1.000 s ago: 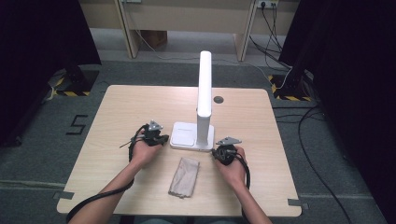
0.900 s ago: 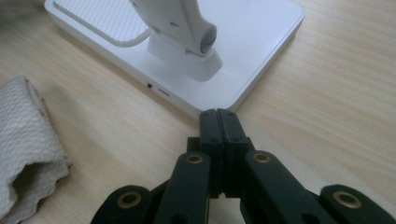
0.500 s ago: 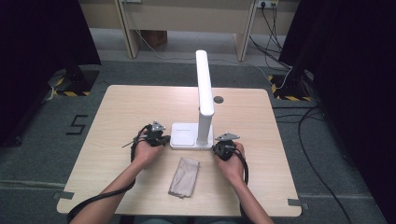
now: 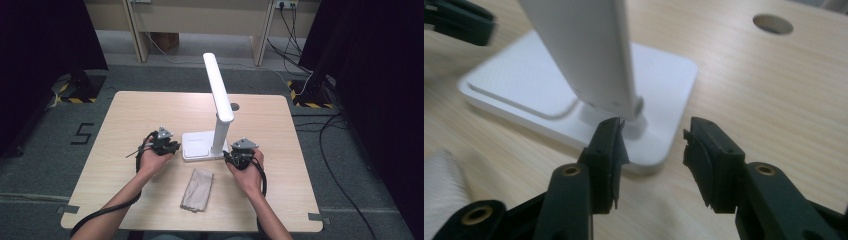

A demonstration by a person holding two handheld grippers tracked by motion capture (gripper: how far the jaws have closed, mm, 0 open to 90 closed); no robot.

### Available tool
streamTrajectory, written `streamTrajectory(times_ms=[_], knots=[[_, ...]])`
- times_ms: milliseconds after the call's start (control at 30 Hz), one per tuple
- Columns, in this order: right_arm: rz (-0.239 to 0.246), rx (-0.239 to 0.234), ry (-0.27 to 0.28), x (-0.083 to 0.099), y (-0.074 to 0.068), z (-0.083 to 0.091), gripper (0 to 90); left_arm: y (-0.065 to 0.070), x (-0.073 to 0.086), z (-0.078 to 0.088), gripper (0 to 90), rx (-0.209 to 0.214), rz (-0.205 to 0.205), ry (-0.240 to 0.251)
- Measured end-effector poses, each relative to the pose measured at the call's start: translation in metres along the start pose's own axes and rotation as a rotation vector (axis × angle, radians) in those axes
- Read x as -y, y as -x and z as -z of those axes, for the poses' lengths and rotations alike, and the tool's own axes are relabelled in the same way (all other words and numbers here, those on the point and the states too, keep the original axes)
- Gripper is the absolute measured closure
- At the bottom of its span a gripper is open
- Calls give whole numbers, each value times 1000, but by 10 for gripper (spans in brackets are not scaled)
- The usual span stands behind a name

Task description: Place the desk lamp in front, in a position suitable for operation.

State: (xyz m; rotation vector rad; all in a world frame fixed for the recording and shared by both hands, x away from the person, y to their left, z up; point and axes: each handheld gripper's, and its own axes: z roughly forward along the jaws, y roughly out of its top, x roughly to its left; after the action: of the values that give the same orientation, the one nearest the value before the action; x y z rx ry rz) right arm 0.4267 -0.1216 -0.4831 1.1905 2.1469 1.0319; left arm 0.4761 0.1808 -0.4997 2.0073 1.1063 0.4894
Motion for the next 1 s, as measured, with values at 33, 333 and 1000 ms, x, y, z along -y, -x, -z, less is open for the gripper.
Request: streamTrajectory(times_ms=[33,333,1000], knots=[[0,0,0,0,0,0,571,0,0,0,760,0,0,0],[10,17,122,-15,-25,13,453,-4,-28,-36,528,-50,-33,10],[-15,24,184,-25,-41,1,396,-1,-36,-55,476,-27,13,1]])
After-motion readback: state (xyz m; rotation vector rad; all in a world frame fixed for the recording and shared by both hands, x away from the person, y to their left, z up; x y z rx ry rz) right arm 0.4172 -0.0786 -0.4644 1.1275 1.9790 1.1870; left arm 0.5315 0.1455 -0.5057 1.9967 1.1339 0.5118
